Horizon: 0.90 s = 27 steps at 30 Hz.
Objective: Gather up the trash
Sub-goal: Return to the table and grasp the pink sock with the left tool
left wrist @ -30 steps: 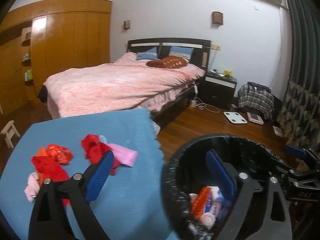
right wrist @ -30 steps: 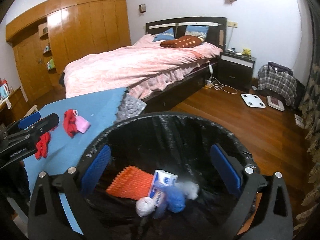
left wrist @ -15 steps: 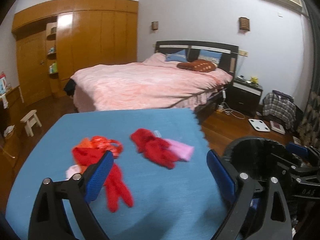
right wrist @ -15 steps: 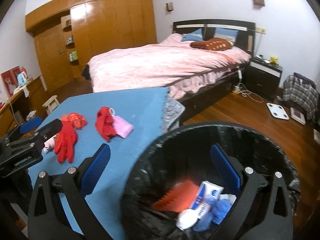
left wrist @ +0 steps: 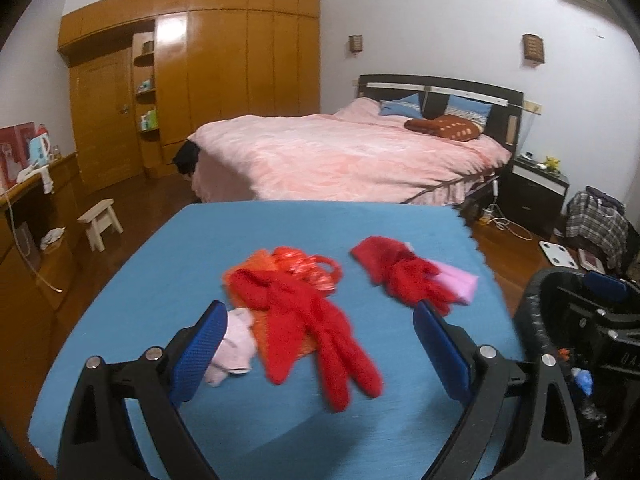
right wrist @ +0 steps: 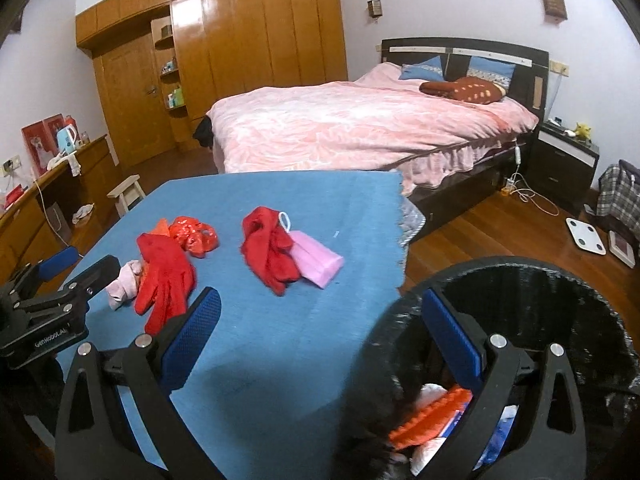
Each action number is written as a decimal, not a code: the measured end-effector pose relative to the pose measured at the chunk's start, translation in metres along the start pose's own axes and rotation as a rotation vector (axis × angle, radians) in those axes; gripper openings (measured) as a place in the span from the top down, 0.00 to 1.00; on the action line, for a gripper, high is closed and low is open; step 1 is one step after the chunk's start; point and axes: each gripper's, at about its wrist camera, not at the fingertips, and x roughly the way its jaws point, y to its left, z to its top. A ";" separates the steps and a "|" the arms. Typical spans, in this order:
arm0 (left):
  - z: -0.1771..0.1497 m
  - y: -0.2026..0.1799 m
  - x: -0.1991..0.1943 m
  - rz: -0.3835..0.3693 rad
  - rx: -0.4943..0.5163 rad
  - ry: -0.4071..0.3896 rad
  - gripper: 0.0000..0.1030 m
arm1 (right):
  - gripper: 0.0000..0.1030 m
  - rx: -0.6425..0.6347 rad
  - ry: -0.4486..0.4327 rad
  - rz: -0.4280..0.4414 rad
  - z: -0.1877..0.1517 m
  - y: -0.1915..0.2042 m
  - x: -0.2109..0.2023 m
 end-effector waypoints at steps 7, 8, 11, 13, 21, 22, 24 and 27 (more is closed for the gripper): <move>-0.010 0.036 0.017 0.085 -0.027 0.030 0.11 | 0.05 -0.011 0.013 0.007 0.001 0.014 0.017; -0.011 0.040 0.021 0.092 -0.030 0.035 0.11 | 0.05 -0.013 0.015 0.008 0.001 0.016 0.020; -0.013 0.053 0.033 0.108 -0.045 0.058 0.16 | 0.05 -0.019 0.024 0.012 0.000 0.020 0.026; -0.015 0.059 0.040 0.110 -0.057 0.076 0.18 | 0.05 -0.024 0.029 0.014 0.000 0.024 0.031; -0.021 0.069 0.057 0.078 -0.077 0.121 0.29 | 0.05 -0.054 0.059 0.024 -0.004 0.038 0.048; -0.022 0.071 0.060 0.071 -0.080 0.132 0.32 | 0.05 -0.060 0.064 0.025 -0.005 0.040 0.050; -0.023 0.071 0.063 0.060 -0.086 0.147 0.36 | 0.05 -0.068 0.072 0.030 -0.006 0.044 0.054; -0.024 0.073 0.067 0.048 -0.096 0.168 0.43 | 0.05 -0.076 0.078 0.034 -0.007 0.047 0.058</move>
